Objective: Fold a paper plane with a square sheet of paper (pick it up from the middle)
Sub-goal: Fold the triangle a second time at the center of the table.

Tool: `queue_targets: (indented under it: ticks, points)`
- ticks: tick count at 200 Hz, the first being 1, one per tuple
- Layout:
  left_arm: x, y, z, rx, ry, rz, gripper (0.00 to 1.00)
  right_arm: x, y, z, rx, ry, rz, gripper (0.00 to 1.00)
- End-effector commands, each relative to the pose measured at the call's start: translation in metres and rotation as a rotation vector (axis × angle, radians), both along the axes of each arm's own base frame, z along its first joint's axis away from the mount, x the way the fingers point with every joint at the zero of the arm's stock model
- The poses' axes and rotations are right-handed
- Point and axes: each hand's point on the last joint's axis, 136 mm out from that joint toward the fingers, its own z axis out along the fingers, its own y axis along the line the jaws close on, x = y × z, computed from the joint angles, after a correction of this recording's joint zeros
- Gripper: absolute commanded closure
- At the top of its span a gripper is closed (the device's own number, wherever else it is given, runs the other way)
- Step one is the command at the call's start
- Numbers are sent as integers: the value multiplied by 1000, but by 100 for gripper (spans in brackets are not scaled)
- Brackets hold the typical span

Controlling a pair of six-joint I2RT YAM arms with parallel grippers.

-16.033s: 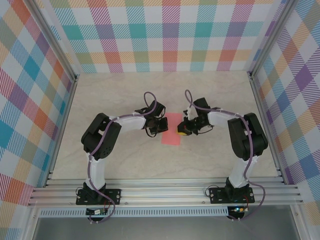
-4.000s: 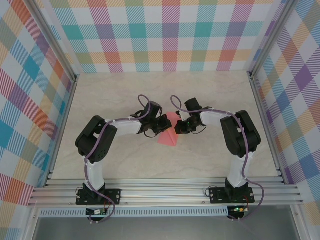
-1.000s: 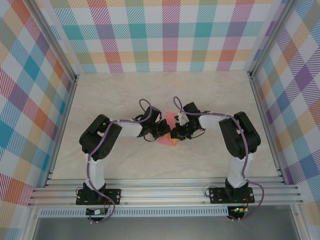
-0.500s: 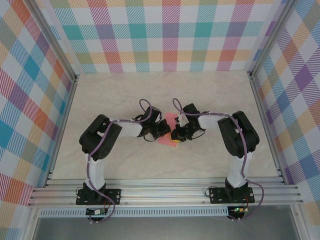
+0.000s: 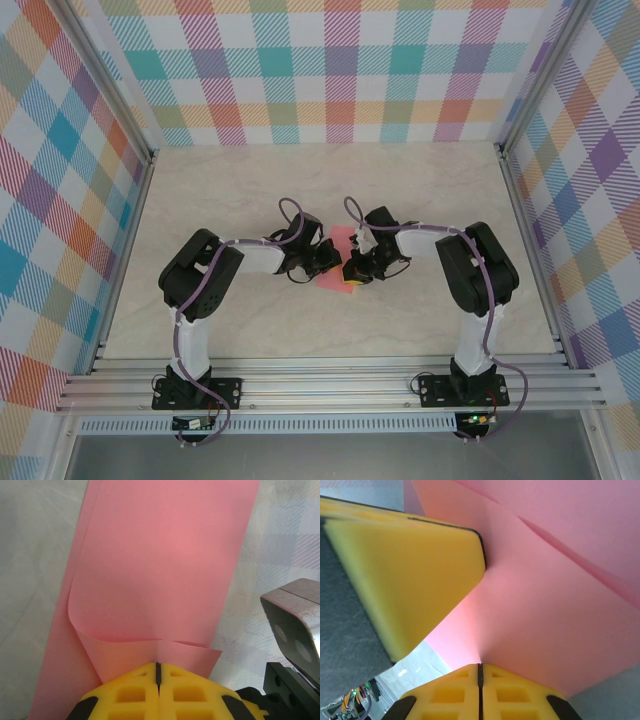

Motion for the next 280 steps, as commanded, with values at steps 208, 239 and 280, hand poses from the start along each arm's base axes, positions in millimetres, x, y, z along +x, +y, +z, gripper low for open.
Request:
queue_targets:
  ticks: [208, 239, 280]
  points:
    - [-17, 13, -18, 68, 65, -14, 100, -29, -4, -2, -11, 58, 46, 92]
    - [-17, 14, -20, 73, 68, -13, 100, -30, -7, 3, -11, 32, 49, 91]
    - [-17, 14, -20, 75, 67, -11, 100, -38, -18, -14, -80, 55, 53, 90]
